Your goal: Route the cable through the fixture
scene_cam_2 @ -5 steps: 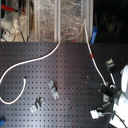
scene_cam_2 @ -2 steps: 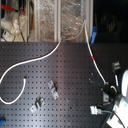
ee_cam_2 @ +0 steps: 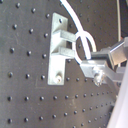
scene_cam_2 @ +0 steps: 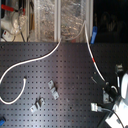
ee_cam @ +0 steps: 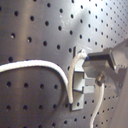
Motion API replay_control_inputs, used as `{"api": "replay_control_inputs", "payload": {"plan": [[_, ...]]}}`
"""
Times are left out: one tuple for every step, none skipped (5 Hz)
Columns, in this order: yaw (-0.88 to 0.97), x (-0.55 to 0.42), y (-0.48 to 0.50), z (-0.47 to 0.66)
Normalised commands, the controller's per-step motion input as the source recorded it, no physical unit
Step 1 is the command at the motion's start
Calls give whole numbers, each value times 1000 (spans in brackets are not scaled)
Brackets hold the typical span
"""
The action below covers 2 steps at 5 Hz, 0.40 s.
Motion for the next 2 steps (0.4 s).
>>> {"api": "replay_control_inputs", "payload": {"plan": [[0,-377,-161,-2],[43,-383,-47,-100]]}}
